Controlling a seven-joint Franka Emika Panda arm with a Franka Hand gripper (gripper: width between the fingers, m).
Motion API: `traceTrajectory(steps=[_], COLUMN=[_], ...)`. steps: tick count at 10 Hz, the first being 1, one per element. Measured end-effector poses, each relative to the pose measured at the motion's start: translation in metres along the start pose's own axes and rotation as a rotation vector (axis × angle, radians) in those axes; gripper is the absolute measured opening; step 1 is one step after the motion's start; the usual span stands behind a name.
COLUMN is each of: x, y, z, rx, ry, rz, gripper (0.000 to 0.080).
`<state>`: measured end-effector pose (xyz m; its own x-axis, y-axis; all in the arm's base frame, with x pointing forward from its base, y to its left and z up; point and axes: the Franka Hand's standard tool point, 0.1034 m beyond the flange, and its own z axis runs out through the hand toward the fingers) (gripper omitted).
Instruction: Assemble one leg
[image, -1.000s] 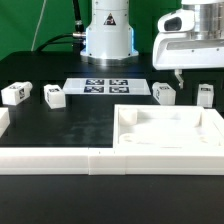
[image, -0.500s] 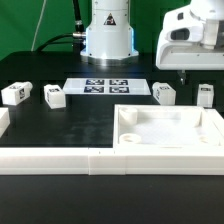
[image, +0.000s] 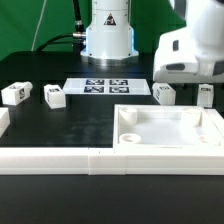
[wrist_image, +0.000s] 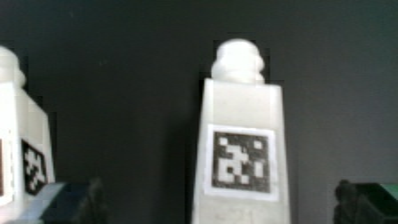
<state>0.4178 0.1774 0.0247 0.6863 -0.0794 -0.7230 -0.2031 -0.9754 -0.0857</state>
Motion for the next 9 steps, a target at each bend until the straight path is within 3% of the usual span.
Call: traceTrajectory(steps=[1, 4, 9], x=[0.007, 0.005, 0.001], y=[0.0, -0.003, -0.001], z=[0.005, 0.019, 0.023], rx=[0.003, -0.012, -0.016], ry=[-0.005, 0.004, -0.008], rz=[0.003, 0.013, 0.02], gripper=[0.0648, 0.0648, 0.0648])
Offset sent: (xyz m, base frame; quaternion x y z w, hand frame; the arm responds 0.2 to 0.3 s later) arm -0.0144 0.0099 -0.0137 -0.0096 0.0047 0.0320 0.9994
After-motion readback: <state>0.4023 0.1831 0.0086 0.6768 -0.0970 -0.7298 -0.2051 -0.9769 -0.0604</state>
